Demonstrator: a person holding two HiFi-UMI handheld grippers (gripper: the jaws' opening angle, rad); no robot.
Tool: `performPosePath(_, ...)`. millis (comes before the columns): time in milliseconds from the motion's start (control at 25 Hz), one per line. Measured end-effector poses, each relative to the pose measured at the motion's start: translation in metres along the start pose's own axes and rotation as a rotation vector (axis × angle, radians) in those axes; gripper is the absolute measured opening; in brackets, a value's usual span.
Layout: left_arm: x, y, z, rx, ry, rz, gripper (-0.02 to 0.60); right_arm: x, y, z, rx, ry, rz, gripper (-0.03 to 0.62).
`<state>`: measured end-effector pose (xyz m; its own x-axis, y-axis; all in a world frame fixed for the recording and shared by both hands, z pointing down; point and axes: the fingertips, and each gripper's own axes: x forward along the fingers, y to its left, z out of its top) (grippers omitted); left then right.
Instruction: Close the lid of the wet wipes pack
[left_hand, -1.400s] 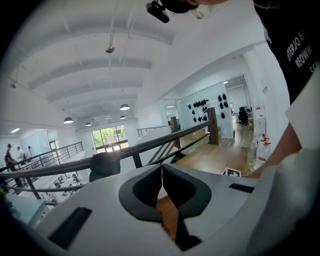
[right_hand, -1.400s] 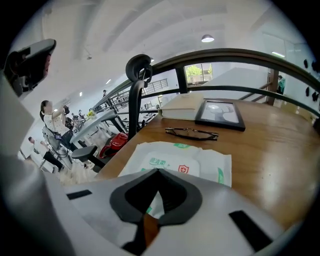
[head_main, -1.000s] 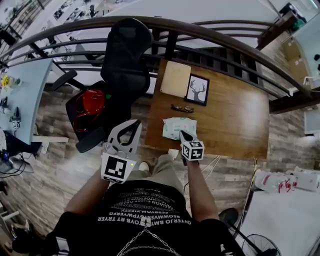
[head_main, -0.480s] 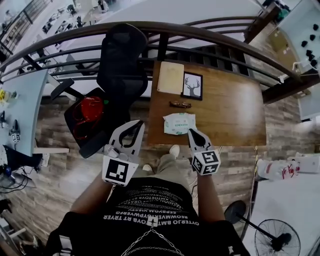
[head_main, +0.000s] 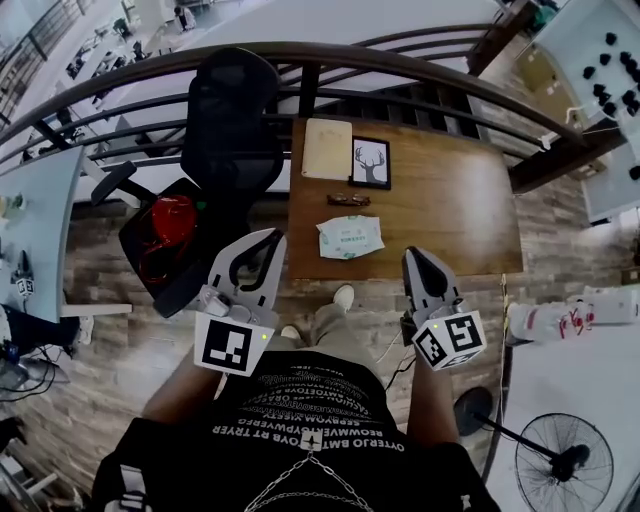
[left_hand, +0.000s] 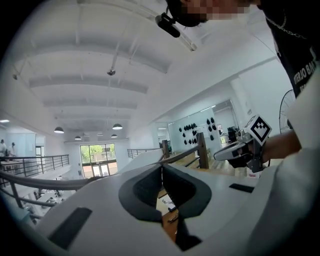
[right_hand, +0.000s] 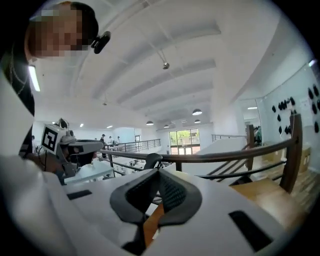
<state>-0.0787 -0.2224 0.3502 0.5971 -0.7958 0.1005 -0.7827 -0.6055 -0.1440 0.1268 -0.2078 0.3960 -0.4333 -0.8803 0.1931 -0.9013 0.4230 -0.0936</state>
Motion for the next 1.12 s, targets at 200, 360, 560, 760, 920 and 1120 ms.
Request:
performPosePath(200,0.006,-0.007,-0.004,-0.028,0.009,-0.008,0.029,-0.014,0.004,0.006,-0.095,0.008,-0.034,0.014)
performPosePath(360,0.01,-0.011,0.0,-0.061,-0.01,-0.009,0.029,-0.016,0.011,0.004,-0.136,0.027,-0.028,0.014)
performPosePath(560,0.017,-0.017,-0.001,-0.059,-0.002,-0.017,0.029,-0.011,0.013,0.003,-0.148,0.036,0.001,0.014)
performPosePath(760,0.032,-0.018,0.0,-0.073,-0.001,-0.007,0.029,0.001,0.005,0.003,-0.137,0.041,0.036,0.014)
performPosePath(920,0.05,-0.02,0.004,-0.07,-0.005,-0.015,0.029,0.015,-0.003,0.004,-0.138,0.043,0.066,0.014)
performPosePath(1120,0.081,-0.024,-0.004,-0.081,0.023,-0.018,0.029,0.034,-0.025,-0.007,-0.119,0.081,0.097,0.014)
